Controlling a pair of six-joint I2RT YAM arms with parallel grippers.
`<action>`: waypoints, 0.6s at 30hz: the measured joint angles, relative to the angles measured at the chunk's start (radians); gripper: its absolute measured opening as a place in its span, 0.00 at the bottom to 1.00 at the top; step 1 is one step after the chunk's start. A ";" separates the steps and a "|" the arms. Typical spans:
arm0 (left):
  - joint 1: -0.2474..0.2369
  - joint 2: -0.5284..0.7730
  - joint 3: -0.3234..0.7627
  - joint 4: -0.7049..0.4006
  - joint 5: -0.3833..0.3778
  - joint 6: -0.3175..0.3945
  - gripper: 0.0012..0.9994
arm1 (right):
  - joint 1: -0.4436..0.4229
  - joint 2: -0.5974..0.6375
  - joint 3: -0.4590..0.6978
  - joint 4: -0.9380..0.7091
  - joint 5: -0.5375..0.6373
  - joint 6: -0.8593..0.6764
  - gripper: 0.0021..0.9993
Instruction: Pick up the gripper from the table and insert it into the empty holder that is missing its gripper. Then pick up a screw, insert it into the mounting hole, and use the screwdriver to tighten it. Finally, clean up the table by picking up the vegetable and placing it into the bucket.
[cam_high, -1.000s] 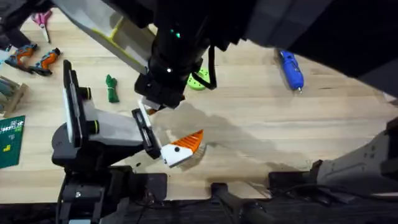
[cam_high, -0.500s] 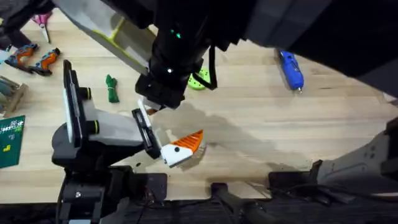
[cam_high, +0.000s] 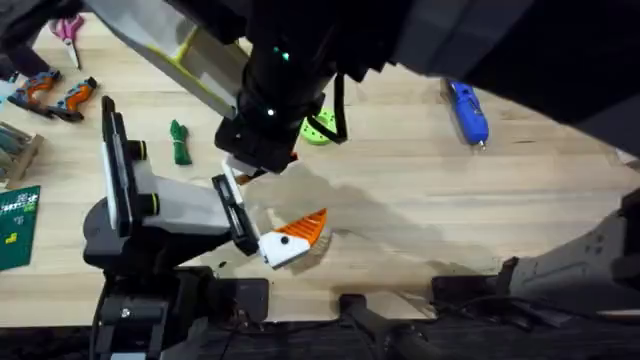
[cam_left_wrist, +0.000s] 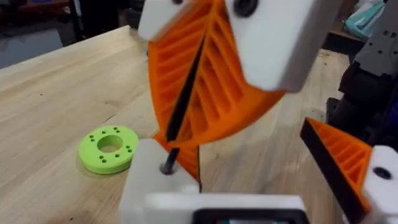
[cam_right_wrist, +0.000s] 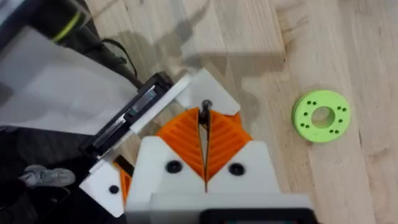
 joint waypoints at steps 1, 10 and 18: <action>0.000 0.000 0.000 0.000 0.000 0.000 0.98 | 0.000 0.000 0.000 -0.001 0.000 0.000 0.00; 0.000 0.000 0.000 0.000 0.000 0.000 0.98 | 0.000 0.003 0.000 -0.004 0.000 0.000 0.00; 0.000 0.000 0.000 0.000 0.003 -0.008 0.98 | 0.000 0.031 0.000 -0.001 0.000 0.000 0.00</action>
